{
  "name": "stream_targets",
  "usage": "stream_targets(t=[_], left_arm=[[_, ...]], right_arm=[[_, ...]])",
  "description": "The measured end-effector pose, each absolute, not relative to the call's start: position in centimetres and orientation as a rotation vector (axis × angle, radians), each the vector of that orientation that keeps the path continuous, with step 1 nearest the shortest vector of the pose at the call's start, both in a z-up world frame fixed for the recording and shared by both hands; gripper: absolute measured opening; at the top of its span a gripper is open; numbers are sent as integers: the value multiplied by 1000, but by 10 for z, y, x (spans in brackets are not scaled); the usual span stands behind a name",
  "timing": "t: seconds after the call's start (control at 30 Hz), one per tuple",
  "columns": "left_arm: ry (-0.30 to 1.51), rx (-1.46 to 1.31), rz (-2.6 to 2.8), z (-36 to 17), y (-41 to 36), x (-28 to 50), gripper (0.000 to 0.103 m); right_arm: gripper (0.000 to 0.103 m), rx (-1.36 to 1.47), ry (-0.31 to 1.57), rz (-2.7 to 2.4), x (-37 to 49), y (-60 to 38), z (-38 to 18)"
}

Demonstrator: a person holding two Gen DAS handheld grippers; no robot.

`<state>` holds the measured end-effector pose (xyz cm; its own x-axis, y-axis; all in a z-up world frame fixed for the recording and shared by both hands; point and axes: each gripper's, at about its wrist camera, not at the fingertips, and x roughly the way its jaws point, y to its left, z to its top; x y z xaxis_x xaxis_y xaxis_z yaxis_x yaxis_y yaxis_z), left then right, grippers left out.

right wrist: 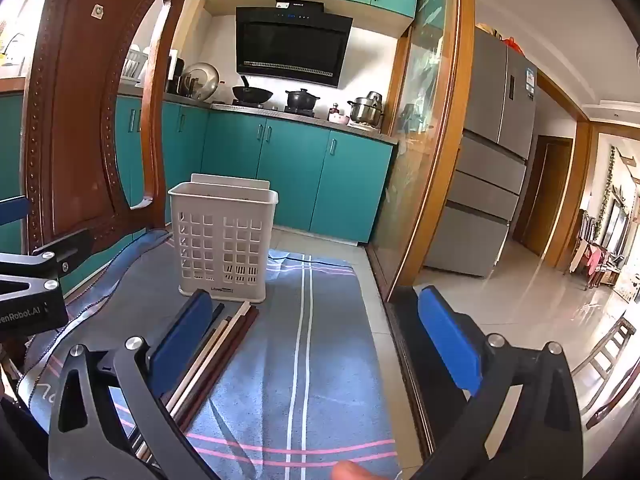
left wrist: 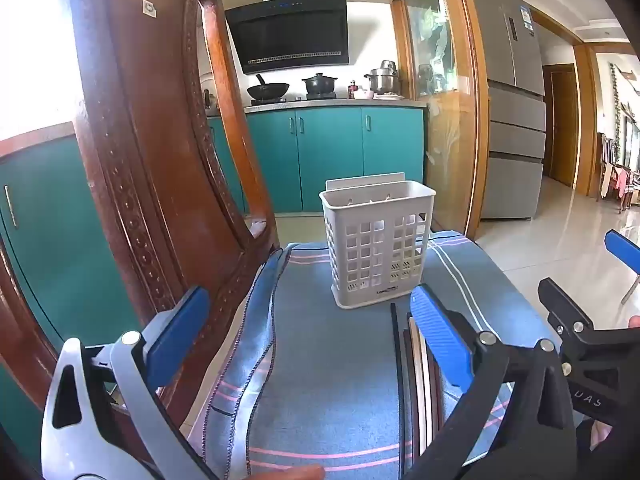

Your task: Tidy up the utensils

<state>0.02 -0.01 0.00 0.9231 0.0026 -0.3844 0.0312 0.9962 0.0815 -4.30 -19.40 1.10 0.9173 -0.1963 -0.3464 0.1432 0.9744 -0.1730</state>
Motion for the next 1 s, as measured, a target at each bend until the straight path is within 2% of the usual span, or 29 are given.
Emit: stream_targets(t=[1.0], left_arm=[[378, 69, -8, 3, 8, 2, 100]], right_arm=[[101, -140, 362, -160, -42, -189, 12]])
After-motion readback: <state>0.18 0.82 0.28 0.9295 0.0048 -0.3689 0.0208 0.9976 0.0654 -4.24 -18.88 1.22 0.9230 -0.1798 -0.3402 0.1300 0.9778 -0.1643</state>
